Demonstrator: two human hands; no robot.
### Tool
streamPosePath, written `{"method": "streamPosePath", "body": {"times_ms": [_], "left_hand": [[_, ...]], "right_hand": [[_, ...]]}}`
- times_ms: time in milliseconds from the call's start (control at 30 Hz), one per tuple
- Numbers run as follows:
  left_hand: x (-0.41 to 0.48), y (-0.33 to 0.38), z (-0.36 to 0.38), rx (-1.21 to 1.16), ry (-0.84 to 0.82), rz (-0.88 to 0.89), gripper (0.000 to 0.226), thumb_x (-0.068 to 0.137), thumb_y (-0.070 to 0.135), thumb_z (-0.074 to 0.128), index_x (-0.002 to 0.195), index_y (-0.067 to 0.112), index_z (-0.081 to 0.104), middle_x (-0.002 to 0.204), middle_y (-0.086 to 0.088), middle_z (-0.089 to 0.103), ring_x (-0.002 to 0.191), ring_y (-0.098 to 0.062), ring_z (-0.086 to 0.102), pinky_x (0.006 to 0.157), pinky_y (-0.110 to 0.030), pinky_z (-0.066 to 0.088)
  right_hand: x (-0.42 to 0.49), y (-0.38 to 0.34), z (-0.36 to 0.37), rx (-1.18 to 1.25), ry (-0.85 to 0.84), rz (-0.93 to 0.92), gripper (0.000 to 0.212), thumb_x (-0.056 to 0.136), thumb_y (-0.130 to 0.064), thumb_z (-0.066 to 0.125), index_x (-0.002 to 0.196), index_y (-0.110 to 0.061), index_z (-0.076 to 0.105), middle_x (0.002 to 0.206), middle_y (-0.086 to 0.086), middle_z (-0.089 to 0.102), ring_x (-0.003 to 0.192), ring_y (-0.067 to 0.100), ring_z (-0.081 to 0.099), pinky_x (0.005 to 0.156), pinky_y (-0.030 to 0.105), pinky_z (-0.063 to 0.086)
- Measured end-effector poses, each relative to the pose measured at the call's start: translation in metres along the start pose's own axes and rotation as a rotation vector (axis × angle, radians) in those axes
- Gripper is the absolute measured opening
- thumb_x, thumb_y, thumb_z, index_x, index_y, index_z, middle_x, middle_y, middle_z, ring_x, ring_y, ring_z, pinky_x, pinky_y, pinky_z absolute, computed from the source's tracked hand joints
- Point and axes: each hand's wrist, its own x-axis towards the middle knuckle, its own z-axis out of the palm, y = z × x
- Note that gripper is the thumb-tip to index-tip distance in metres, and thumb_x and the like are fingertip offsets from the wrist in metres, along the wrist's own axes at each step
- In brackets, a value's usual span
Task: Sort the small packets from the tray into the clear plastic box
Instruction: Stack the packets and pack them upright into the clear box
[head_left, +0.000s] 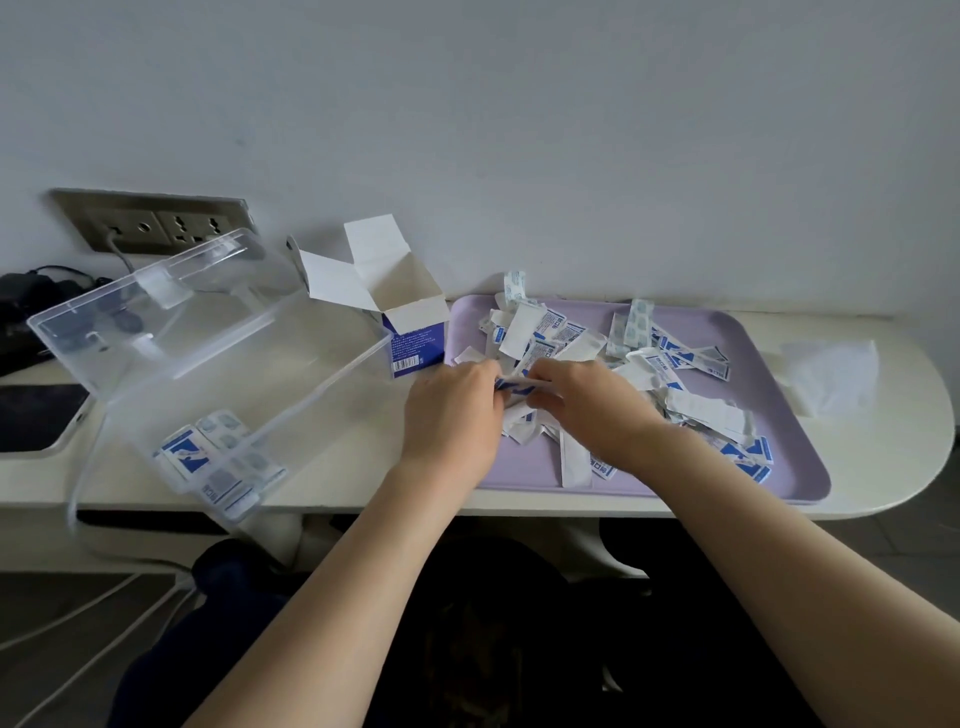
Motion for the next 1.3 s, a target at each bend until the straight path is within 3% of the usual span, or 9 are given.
{"method": "streamPosePath", "body": {"times_ms": [133, 267, 400, 533, 767, 967, 1100, 1200, 1300], "left_hand": [[0.001, -0.001, 0.006, -0.035, -0.063, -0.002, 0.020, 0.095, 0.025, 0.050, 0.113, 0.018, 0.054, 0.106, -0.002, 0.063, 0.093, -0.024, 0.059, 0.067, -0.028, 0.035], [-0.001, -0.001, 0.009, 0.001, -0.089, 0.014, 0.021, 0.095, 0.027, 0.052, 0.113, 0.016, 0.055, 0.107, -0.004, 0.064, 0.097, -0.026, 0.059, 0.068, -0.028, 0.034], [0.003, -0.003, 0.004, -0.089, 0.036, 0.006, 0.016, 0.095, 0.023, 0.049, 0.101, 0.014, 0.061, 0.098, -0.004, 0.064, 0.088, -0.026, 0.058, 0.064, -0.028, 0.034], [0.004, -0.001, -0.004, -0.194, 0.163, -0.015, 0.014, 0.095, 0.020, 0.049, 0.100, 0.013, 0.061, 0.093, -0.004, 0.063, 0.085, -0.026, 0.055, 0.064, -0.030, 0.032], [0.004, -0.005, 0.003, -0.119, 0.062, -0.014, 0.019, 0.096, 0.013, 0.044, 0.111, 0.016, 0.056, 0.094, -0.007, 0.066, 0.083, -0.028, 0.059, 0.061, -0.029, 0.033], [0.003, -0.006, 0.007, -0.130, -0.079, -0.060, 0.014, 0.096, 0.008, 0.039, 0.107, 0.014, 0.044, 0.089, -0.011, 0.062, 0.067, -0.026, 0.048, 0.056, -0.033, 0.033], [0.003, -0.006, 0.003, -0.173, -0.072, -0.072, 0.017, 0.097, 0.009, 0.037, 0.109, 0.014, 0.047, 0.082, -0.008, 0.058, 0.067, -0.026, 0.046, 0.057, -0.032, 0.033], [0.004, -0.008, -0.001, -0.170, -0.071, -0.126, 0.018, 0.098, 0.011, 0.036, 0.111, 0.014, 0.048, 0.092, -0.010, 0.062, 0.072, -0.025, 0.045, 0.060, -0.032, 0.034], [0.003, -0.009, -0.003, -0.123, -0.082, -0.151, 0.021, 0.098, 0.011, 0.038, 0.117, 0.014, 0.046, 0.102, -0.009, 0.063, 0.079, -0.025, 0.048, 0.062, -0.032, 0.034]], "right_hand": [[0.002, 0.001, 0.002, -0.102, 0.007, -0.080, 0.019, 0.094, -0.021, 0.051, 0.106, -0.010, 0.062, 0.107, 0.008, 0.057, 0.107, 0.024, 0.048, 0.076, 0.031, 0.038], [0.002, -0.001, 0.000, -0.087, 0.137, -0.103, 0.019, 0.094, -0.021, 0.051, 0.103, -0.011, 0.065, 0.102, 0.005, 0.061, 0.102, 0.024, 0.051, 0.068, 0.026, 0.032], [-0.002, -0.005, -0.009, 0.011, 0.232, -0.086, 0.019, 0.094, -0.023, 0.051, 0.105, -0.013, 0.063, 0.101, 0.006, 0.067, 0.096, 0.026, 0.057, 0.076, 0.038, 0.045], [-0.004, -0.008, -0.015, 0.096, 0.323, -0.133, 0.019, 0.095, -0.021, 0.050, 0.109, -0.008, 0.054, 0.102, 0.007, 0.067, 0.090, 0.027, 0.060, 0.070, 0.034, 0.042], [-0.004, -0.004, -0.005, -0.072, 0.120, -0.092, 0.026, 0.099, -0.026, 0.042, 0.118, -0.009, 0.044, 0.115, 0.007, 0.056, 0.088, 0.032, 0.058, 0.064, 0.035, 0.039], [-0.001, -0.003, 0.000, -0.031, 0.151, -0.128, 0.031, 0.096, -0.018, 0.049, 0.126, -0.013, 0.050, 0.123, 0.007, 0.053, 0.111, 0.028, 0.049, 0.086, 0.029, 0.035], [-0.001, -0.003, -0.007, -0.002, 0.231, -0.053, 0.027, 0.095, -0.007, 0.045, 0.120, -0.013, 0.052, 0.104, 0.008, 0.065, 0.094, 0.030, 0.059, 0.071, 0.036, 0.042], [0.001, 0.002, -0.011, 0.104, 0.303, 0.041, 0.016, 0.095, -0.004, 0.043, 0.108, -0.013, 0.044, 0.094, 0.003, 0.069, 0.080, 0.028, 0.062, 0.063, 0.037, 0.045], [-0.001, 0.004, -0.014, 0.256, 0.180, 0.088, 0.005, 0.097, -0.013, 0.045, 0.093, -0.013, 0.047, 0.087, 0.001, 0.071, 0.068, 0.018, 0.068, 0.064, 0.036, 0.053]]}}
